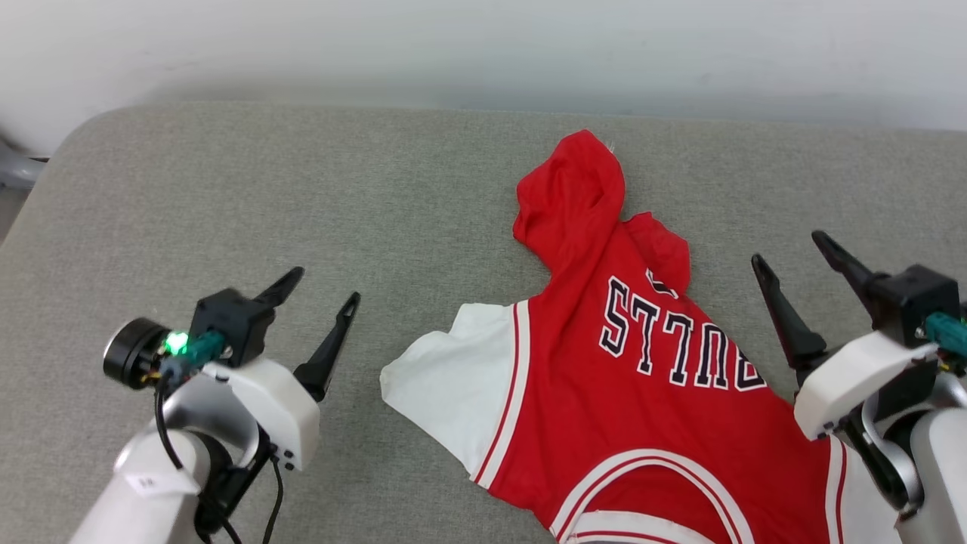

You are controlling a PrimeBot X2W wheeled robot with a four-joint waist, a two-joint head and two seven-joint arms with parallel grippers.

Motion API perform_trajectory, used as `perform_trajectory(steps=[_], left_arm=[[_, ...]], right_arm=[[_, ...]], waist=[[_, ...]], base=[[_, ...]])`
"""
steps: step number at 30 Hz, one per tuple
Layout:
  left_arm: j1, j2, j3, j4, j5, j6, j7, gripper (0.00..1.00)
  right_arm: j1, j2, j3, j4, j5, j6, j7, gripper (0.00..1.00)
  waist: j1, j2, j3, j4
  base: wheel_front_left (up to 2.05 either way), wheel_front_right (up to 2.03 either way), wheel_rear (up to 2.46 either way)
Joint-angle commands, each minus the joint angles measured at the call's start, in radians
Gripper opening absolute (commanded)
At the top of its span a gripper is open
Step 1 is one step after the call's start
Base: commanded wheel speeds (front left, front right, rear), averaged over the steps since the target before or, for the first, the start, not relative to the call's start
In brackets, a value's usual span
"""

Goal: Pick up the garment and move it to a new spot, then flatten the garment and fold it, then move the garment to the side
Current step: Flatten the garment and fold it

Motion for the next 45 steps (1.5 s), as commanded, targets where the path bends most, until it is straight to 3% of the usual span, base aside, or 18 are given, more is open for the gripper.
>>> perform_trajectory(steps=[1, 8, 13, 20, 31, 33, 38, 45], left_arm=[[-0.054, 0.064, -0.062, -0.024, -0.084, 0.0, 0.105, 1.0], [-0.18, 0.213, -0.254, -0.058, -0.334, -0.001, 0.471, 1.0], [-0.238, 0.273, -0.372, -0.048, -0.417, -0.001, 0.629, 1.0], [-0.289, 0.309, -0.485, 0.012, -0.456, -0.001, 0.666, 1.0], [-0.326, 0.339, -0.675, 0.176, -0.484, 0.0, 0.625, 1.0], [-0.336, 0.344, -0.684, 0.196, -0.484, 0.001, 0.585, 0.0], [-0.335, 0.362, -0.645, 0.227, -0.496, 0.007, 0.461, 0.0], [-0.223, 0.425, -0.563, 0.153, -0.544, 0.098, 0.315, 0.0]], right_arm=[[0.056, 0.027, -0.035, -0.065, -0.029, -0.001, 0.032, 1.0], [0.145, 0.086, -0.087, -0.193, -0.08, -0.001, 0.09, 1.0], [0.142, 0.101, -0.088, -0.227, -0.1, -0.001, 0.104, 1.0], [0.115, 0.111, -0.084, -0.232, -0.109, -0.001, 0.095, 1.0], [0.099, 0.12, -0.089, -0.22, -0.112, -0.001, 0.087, 1.0], [0.104, 0.12, -0.094, -0.217, -0.109, -0.001, 0.086, 1.0], [0.144, 0.105, -0.129, -0.219, -0.102, -0.001, 0.091, 1.0], [0.255, 0.059, -0.182, -0.242, -0.079, -0.001, 0.151, 1.0]], waist=[[0.0001, 0.0, 0.004, -0.012], [0.0001, 0.0, 0.029, -0.046], [0.0001, 0.0, 0.058, -0.081], [0.0001, 0.0, 0.101, -0.127], [0.0001, 0.0, 0.141, -0.177], [0.0001, 0.0, 0.135, -0.177], [0.0001, 0.0, 0.099, -0.164], [0.0001, 0.0, 0.043, -0.137]], base=[[0.0, 0.0, 0.0], [0.0, 0.0, 0.0], [0.0, 0.0, 0.0], [0.0, 0.0, 0.0], [0.0, 0.0, 0.0], [0.0, 0.0, 0.0], [0.0, 0.0, 0.0], [0.0, 0.0, 0.0]])
